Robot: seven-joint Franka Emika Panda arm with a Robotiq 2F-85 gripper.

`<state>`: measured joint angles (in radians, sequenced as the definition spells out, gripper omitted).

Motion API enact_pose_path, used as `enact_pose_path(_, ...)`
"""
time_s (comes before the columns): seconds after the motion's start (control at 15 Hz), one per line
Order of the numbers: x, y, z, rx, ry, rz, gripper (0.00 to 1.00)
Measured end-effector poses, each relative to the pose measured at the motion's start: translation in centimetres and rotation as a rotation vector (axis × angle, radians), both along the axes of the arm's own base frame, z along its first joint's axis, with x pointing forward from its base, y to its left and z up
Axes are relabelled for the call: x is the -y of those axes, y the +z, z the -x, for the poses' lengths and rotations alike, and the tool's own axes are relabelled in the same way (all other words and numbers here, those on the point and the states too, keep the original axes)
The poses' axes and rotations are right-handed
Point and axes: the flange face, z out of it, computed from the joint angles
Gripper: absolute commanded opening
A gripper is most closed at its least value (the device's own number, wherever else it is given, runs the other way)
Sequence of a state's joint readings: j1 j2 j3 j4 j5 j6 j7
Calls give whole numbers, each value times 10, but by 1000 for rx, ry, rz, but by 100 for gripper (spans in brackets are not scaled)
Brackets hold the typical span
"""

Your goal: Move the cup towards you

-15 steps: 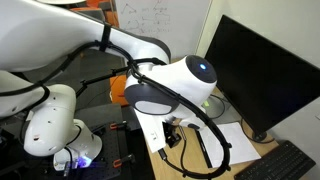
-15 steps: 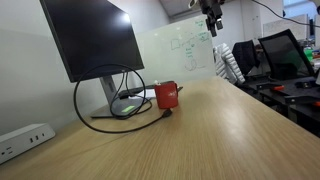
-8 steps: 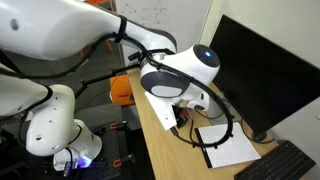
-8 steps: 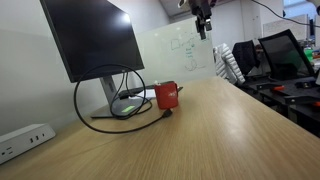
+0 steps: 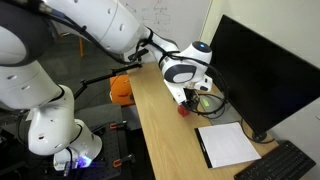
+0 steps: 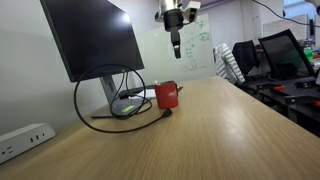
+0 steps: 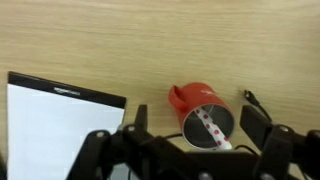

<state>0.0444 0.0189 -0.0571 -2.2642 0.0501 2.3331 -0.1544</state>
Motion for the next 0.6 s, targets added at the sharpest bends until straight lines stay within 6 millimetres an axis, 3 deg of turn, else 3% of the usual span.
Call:
enact_pose_path(0.33,21,-39,-32,-51,-44,25,100)
enact_pose_path(0.6,13,-59,-52,-68,-52,-1,100)
